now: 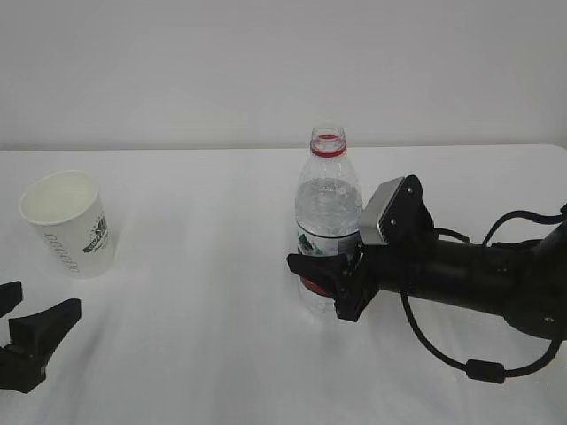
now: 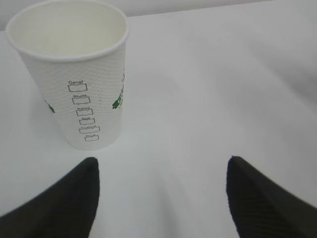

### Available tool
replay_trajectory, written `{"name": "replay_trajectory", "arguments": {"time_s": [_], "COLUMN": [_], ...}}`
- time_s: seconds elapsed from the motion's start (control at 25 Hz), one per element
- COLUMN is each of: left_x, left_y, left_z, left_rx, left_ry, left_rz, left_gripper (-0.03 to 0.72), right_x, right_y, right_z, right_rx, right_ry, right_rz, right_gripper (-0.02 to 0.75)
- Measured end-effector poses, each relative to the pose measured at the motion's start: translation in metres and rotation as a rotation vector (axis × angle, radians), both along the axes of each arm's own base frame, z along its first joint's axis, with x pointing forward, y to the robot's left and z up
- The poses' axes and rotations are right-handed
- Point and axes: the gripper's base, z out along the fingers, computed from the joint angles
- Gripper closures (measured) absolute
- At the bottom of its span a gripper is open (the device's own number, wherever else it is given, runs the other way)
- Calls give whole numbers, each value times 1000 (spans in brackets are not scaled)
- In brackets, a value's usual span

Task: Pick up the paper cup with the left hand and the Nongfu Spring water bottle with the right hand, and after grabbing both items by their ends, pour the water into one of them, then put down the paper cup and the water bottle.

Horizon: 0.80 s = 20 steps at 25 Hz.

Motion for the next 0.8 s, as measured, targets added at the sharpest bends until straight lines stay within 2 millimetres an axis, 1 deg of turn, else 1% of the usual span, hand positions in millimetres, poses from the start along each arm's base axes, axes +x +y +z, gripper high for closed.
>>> {"name": "replay_trajectory", "arguments": {"time_s": [0.24, 0.36, 0.56, 0.68, 0.8], "left_x": [0, 0, 0, 0, 0], "left_y": [0, 0, 0, 0, 0], "left_z": [0, 0, 0, 0, 0], "left_rx": [0, 0, 0, 0, 0], "left_ry": [0, 0, 0, 0, 0], "left_rz": [0, 0, 2, 2, 2], "left_gripper": [109, 109, 109, 109, 109], "right_x": [1, 0, -11, -18, -28], "right_y": [0, 0, -6, -16, -31], "right_z": [34, 44, 50, 51, 47], "right_rx": [29, 38, 49, 51, 53], "right_ry": [-95, -113, -101, -81, -46], "right_rz": [-1, -4, -39, -78, -141], "right_gripper": [262, 262, 262, 262, 262]}}
